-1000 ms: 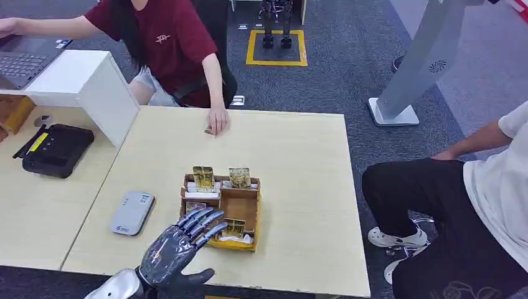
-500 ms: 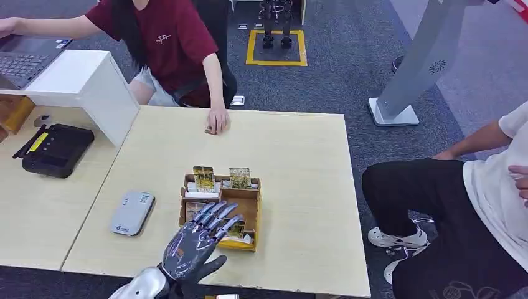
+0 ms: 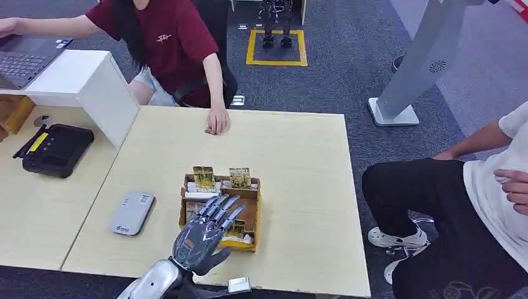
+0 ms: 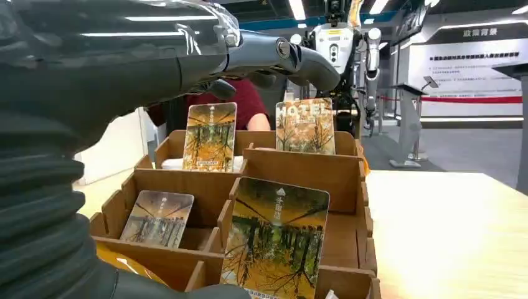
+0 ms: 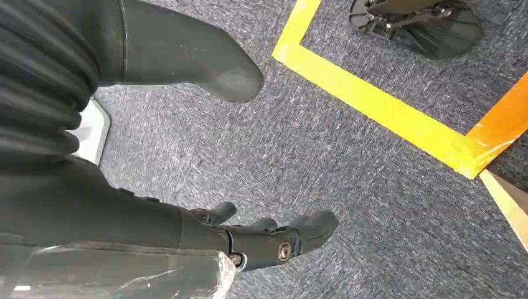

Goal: Pass the card to the sensor for recognition and then transmit it.

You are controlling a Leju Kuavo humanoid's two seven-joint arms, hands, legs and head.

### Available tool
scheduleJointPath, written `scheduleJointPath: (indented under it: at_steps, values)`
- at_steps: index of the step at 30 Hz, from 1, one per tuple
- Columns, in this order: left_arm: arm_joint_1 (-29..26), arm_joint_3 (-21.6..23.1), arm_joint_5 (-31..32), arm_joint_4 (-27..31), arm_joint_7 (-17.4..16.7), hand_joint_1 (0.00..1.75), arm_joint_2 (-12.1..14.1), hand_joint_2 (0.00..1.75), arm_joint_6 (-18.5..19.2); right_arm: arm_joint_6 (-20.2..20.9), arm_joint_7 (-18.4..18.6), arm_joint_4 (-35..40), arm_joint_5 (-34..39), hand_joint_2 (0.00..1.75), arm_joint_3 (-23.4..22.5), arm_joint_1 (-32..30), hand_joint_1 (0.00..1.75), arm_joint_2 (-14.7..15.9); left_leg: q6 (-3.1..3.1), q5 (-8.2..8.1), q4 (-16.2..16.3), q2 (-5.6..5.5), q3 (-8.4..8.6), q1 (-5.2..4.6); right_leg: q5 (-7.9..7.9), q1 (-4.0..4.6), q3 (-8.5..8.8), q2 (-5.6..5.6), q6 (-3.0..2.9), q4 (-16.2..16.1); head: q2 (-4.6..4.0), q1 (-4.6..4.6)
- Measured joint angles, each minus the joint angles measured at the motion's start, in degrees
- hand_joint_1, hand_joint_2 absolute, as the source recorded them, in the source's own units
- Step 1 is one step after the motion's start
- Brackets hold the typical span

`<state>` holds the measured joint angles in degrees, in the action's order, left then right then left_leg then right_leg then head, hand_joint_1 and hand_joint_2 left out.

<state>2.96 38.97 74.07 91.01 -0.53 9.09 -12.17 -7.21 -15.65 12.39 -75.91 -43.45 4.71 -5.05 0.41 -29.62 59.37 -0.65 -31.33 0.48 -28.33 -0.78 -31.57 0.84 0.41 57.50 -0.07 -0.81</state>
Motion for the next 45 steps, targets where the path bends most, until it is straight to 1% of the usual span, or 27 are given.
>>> scheduleJointPath:
  at_steps: [16,27,28,29,30,31,32,34,35,36,37,38,39,40,41,43,44,45]
  values:
    - [1.1,-1.7,2.3,-4.4,-1.9,0.00,-1.6,1.75,0.0,0.0,0.0,0.0,-0.1,1.75,0.0,0.0,0.00,0.0,0.00,0.00,0.0,0.00,0.00,0.00,0.00,0.00,0.00,0.00,0.00,0.0,0.00,0.00]
    - [2.2,-2.6,2.5,-7.0,-2.0,0.00,-1.7,1.75,0.7,0.0,0.0,0.0,-0.2,1.75,0.1,0.0,0.00,0.0,0.00,0.00,0.0,0.00,0.00,0.00,0.00,0.00,0.00,0.00,0.00,0.0,0.00,0.00]
    - [2.2,-2.6,2.5,-7.1,-2.0,0.17,-1.7,1.75,0.8,0.0,0.0,0.0,-0.2,1.75,0.1,0.0,0.00,0.0,0.00,0.00,0.0,0.00,0.00,0.00,0.00,0.00,0.00,0.00,0.00,0.0,0.00,0.00]
    - [2.3,-2.6,2.5,-7.3,-2.0,0.52,-1.7,1.75,0.9,0.0,0.0,0.0,-0.2,1.75,0.1,0.0,0.00,0.0,0.00,0.00,0.0,0.00,0.01,0.00,0.00,0.00,0.00,0.00,0.00,0.0,0.00,0.00]
    - [2.3,-2.6,2.3,-7.3,-1.8,0.61,-1.7,1.75,1.2,0.0,0.0,0.0,-0.2,1.75,0.1,0.0,0.00,0.0,0.00,0.00,0.0,0.00,0.01,0.00,0.00,0.00,0.00,0.00,0.00,0.0,0.00,0.00]
    - [2.3,-2.6,2.1,-7.4,-1.6,1.41,-1.7,1.75,1.6,0.0,0.0,0.0,-0.2,1.75,0.1,0.0,0.00,0.0,0.00,0.00,0.0,0.00,0.01,0.00,0.00,0.00,0.00,0.00,0.00,0.0,0.00,0.00]
    - [2.3,-2.6,1.8,-7.6,-1.3,1.15,-1.6,1.75,1.9,0.0,0.0,0.0,-0.2,1.75,0.1,0.0,0.00,0.0,0.00,0.00,0.0,0.00,0.01,0.01,0.00,0.00,0.00,0.00,0.00,0.0,0.00,0.00]
    - [2.3,-2.6,1.7,-7.7,-1.1,1.15,-1.6,1.75,2.0,0.0,0.0,0.0,-0.2,1.75,0.1,0.0,0.00,0.0,0.00,0.00,0.0,0.00,0.01,0.01,0.00,0.00,0.00,0.00,0.00,0.0,0.00,0.00]
    - [2.3,-2.6,1.7,-7.8,-1.0,0.91,-1.6,1.75,2.1,0.0,0.1,0.0,-0.2,1.75,0.1,0.0,0.00,0.0,0.00,0.00,0.0,0.00,0.00,0.01,0.00,0.00,0.00,0.00,0.00,0.0,0.00,0.00]
    - [2.3,-2.6,1.6,-7.8,-0.9,0.84,-1.6,1.75,2.1,0.0,0.3,0.0,-0.2,1.75,0.1,0.0,0.00,0.0,0.00,0.00,0.0,0.00,0.00,0.00,0.00,0.00,0.00,0.00,0.00,0.0,0.00,0.00]
    - [2.4,-2.6,1.5,-7.8,-0.8,1.52,-1.6,1.75,2.1,0.0,0.3,0.0,-0.2,1.75,0.1,0.0,0.00,0.0,0.00,0.00,0.0,0.00,0.00,0.00,0.00,0.00,0.00,0.00,0.00,0.0,0.00,0.00]
    - [2.4,-2.6,1.4,-7.8,-0.8,1.48,-1.6,1.75,2.1,0.0,0.3,0.0,-0.2,1.75,0.1,0.0,0.00,0.0,0.00,0.00,0.0,0.00,0.00,0.00,0.00,0.00,0.01,0.00,0.00,0.0,0.00,0.00]
    - [2.5,-2.6,1.4,-7.8,-0.8,1.48,-1.6,1.75,2.1,0.0,0.3,0.0,-0.2,1.75,0.1,0.0,0.00,0.0,0.00,0.00,0.0,0.00,0.00,0.00,0.00,0.00,0.01,0.00,0.00,0.0,0.00,0.00]
    - [2.7,-2.6,1.3,-7.8,-0.8,1.69,-1.6,1.75,2.2,-0.1,0.5,0.0,-0.2,1.75,0.1,0.0,0.00,0.0,0.00,0.00,0.0,0.00,0.00,0.00,0.00,0.00,0.01,0.00,0.00,0.0,0.00,0.00]
    - [2.7,-2.6,1.2,-7.8,-0.8,1.73,-1.6,1.75,2.4,-0.1,0.6,0.0,-0.2,1.75,0.1,0.0,0.00,0.0,0.00,0.00,0.0,0.00,0.00,0.00,0.00,0.00,0.01,0.00,0.00,0.0,0.00,-0.02]
    - [2.8,-2.6,1.0,-7.8,-0.7,1.61,-1.6,1.75,2.6,-0.1,1.0,0.0,-0.3,1.75,0.1,0.0,0.00,0.0,0.00,0.00,0.0,0.00,0.00,0.00,0.00,0.00,0.01,0.00,0.00,0.0,0.00,0.00]
    - [2.8,-2.6,0.9,-7.8,-0.7,1.68,-1.6,1.75,2.7,-0.1,1.1,0.0,-0.3,1.75,0.1,0.0,0.00,0.0,0.00,0.00,0.0,-0.01,0.00,0.00,0.00,0.00,0.01,-0.01,0.00,0.0,0.00,0.00]
    - [2.8,-2.6,0.8,-7.8,-0.6,1.69,-1.6,1.75,2.8,-0.1,1.3,0.0,-0.4,1.75,0.1,0.0,0.00,0.0,0.00,0.00,0.0,-0.01,0.00,0.00,0.00,0.00,0.01,-0.01,0.00,0.0,0.00,0.00]
